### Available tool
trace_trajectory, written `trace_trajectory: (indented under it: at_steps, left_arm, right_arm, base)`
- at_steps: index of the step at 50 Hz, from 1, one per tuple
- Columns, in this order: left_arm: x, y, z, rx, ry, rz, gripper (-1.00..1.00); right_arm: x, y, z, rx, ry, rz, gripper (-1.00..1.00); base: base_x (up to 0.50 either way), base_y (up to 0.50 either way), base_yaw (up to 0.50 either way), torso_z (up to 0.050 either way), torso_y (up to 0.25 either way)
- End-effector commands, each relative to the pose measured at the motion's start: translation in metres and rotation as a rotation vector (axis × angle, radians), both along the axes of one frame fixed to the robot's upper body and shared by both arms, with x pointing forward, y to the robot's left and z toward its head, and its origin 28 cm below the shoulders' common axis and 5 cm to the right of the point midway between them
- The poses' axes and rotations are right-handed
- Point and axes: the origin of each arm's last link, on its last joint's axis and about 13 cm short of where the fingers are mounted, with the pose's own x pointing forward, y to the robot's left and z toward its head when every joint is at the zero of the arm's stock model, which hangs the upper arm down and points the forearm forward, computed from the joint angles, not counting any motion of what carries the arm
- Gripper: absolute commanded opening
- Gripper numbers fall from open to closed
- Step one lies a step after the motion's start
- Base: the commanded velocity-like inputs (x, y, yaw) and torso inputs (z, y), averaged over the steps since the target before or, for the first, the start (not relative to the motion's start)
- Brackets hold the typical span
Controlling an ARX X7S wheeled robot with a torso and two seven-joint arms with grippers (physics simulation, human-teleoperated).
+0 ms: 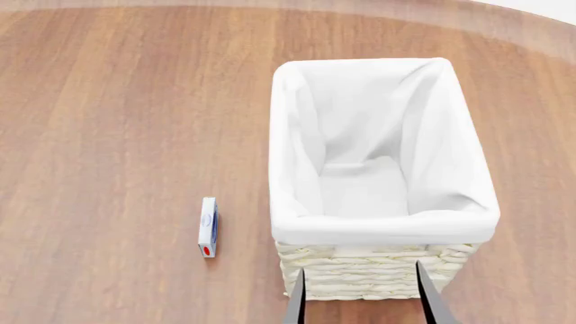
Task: Pick up the ketchup, and put it in the basket.
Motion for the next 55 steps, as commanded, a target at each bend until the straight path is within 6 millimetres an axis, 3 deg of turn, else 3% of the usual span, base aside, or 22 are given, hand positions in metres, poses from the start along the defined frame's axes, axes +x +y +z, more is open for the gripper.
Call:
trace_trajectory:
  at_steps: [1, 17, 30, 38, 48, 55]
  left_arm:
    - [0.0, -0.013, 0.026, 0.154, -0.08, -0.143, -1.0]
    - [0.009, -0.041, 0.078, 0.328, -0.186, -0.55, -1.0]
    - [0.021, -0.058, 0.117, 0.476, -0.202, -0.751, -1.0]
    - [0.037, -0.069, 0.14, 0.527, -0.199, -0.85, -1.0]
    - [0.074, -0.108, 0.174, 0.588, -0.196, -1.121, -1.0]
    - [0.09, -0.122, 0.19, 0.616, -0.166, -1.236, -1.0]
  right_arm:
    - [0.0, 0.0, 0.0, -0.001, 0.0, 0.002, 1.0]
    - [0.0, 0.0, 0.001, 0.001, -0.002, 0.002, 1.0]
    - [0.0, 0.001, 0.001, 0.001, 0.0, 0.005, 1.0]
    - [0.0, -0.001, 0.001, 0.004, -0.001, 0.001, 1.0]
    - [0.0, 0.0, 0.0, 0.005, 0.004, 0.005, 1.0]
    - [0.0, -0.002, 0.0, 0.008, 0.0, 0.0, 1.0]
  base:
    - [0.0, 0.0, 0.0, 0.0, 0.0]
    - [0.0, 0.0, 0.0, 0.0, 0.0]
    - [0.0, 0.0, 0.0, 0.0, 0.0]
    - [0.0, 0.0, 0.0, 0.0, 0.0]
    - [0.0, 0.0, 0.0, 0.0, 0.0]
    - [0.0, 0.0, 0.0, 0.0, 0.0]
